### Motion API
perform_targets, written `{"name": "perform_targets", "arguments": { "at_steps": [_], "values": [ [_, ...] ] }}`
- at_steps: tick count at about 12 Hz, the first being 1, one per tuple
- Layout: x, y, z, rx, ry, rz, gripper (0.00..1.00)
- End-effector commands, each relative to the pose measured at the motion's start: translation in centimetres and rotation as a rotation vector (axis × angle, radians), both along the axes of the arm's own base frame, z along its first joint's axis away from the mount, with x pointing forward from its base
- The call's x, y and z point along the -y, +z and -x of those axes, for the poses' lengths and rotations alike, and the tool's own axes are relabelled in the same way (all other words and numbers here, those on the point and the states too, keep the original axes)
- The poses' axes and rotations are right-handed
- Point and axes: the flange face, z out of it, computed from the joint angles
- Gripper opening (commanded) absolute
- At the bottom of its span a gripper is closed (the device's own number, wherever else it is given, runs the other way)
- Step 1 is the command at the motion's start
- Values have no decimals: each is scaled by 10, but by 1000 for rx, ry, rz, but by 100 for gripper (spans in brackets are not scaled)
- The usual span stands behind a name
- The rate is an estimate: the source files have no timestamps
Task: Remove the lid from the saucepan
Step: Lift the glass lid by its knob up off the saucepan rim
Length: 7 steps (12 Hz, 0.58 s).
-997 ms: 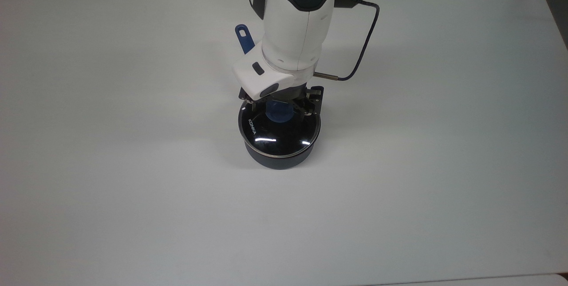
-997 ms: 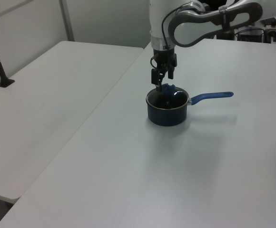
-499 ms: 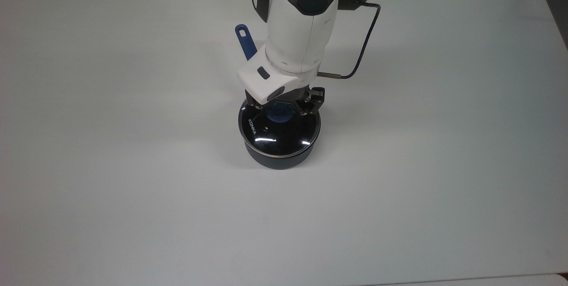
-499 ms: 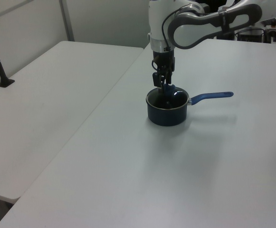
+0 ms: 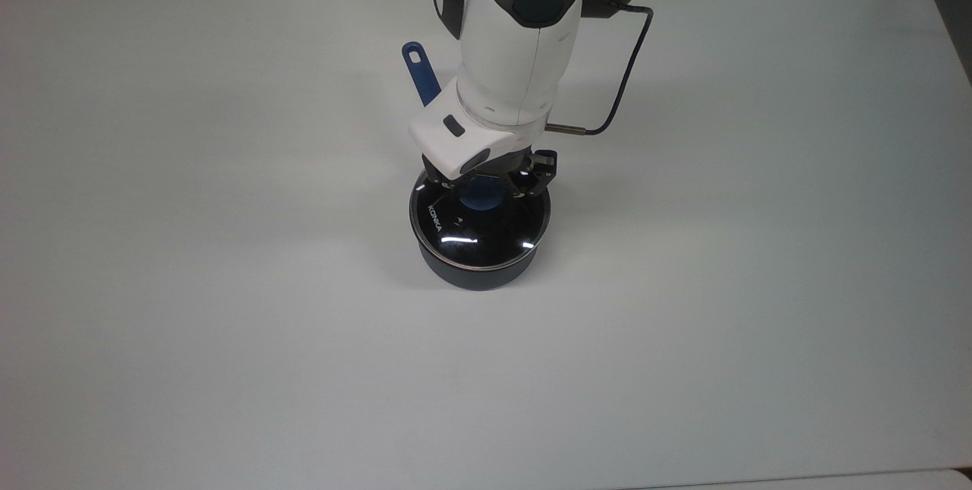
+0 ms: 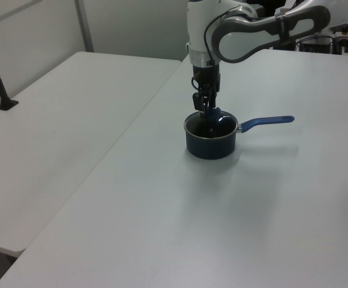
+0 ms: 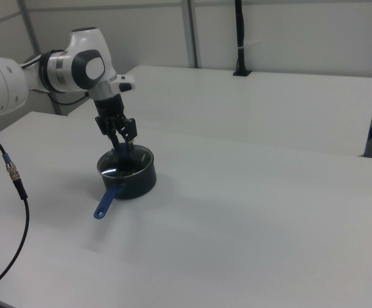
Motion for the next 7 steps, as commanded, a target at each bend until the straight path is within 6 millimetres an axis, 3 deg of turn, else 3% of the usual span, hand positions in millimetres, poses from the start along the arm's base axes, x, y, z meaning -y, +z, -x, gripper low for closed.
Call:
{"name": "perform_targets", "arguments": {
  "at_steps": [1, 2, 4, 6, 7],
  "values": [
    [10, 10, 15, -83, 26, 24, 30],
    [18, 32, 21, -85, 67, 17, 30],
    [50, 52, 25, -88, 57, 28, 30],
    [102, 80, 29, -56, 73, 16, 30],
    [130, 82, 36, -72, 84, 9, 30]
  ]
}}
